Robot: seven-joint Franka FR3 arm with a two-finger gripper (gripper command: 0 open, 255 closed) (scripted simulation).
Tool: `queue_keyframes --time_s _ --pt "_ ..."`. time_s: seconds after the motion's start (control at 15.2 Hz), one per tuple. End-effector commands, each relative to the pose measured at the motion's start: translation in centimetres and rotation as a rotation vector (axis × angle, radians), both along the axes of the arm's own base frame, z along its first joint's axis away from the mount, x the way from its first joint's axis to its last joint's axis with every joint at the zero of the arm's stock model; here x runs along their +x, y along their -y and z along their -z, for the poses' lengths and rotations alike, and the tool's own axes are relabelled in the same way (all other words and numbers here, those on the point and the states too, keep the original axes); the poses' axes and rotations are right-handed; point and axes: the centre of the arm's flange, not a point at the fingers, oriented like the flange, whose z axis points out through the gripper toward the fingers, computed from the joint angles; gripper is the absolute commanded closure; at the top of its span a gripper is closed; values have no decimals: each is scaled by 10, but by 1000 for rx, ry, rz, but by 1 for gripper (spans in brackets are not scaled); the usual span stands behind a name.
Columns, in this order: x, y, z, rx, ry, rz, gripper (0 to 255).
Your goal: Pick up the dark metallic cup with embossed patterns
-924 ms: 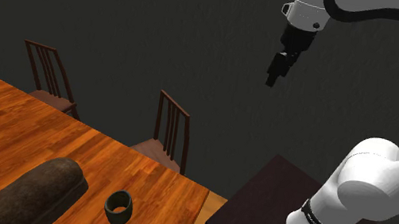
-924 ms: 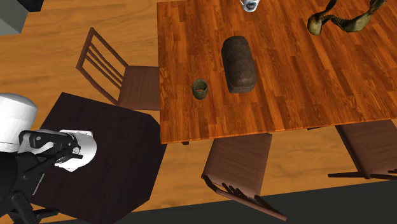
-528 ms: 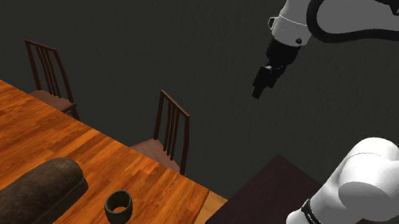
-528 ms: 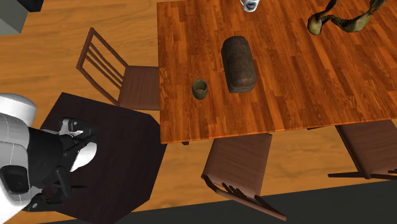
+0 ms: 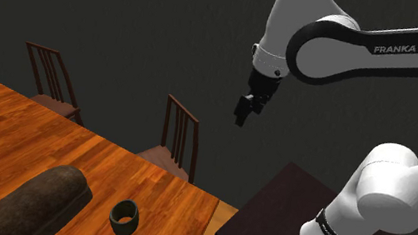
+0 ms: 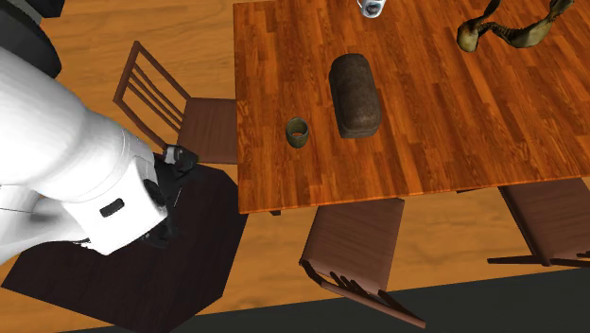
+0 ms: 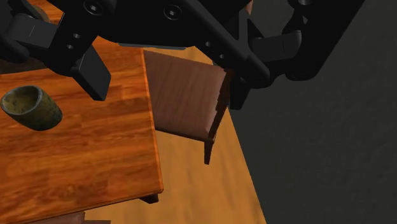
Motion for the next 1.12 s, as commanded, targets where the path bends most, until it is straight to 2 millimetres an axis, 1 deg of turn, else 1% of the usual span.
queue_keyframes --time_s 0.0,1.06 --pt "8 -21 20 7 3 5 0" --pt "58 -173 151 50 19 38 0"
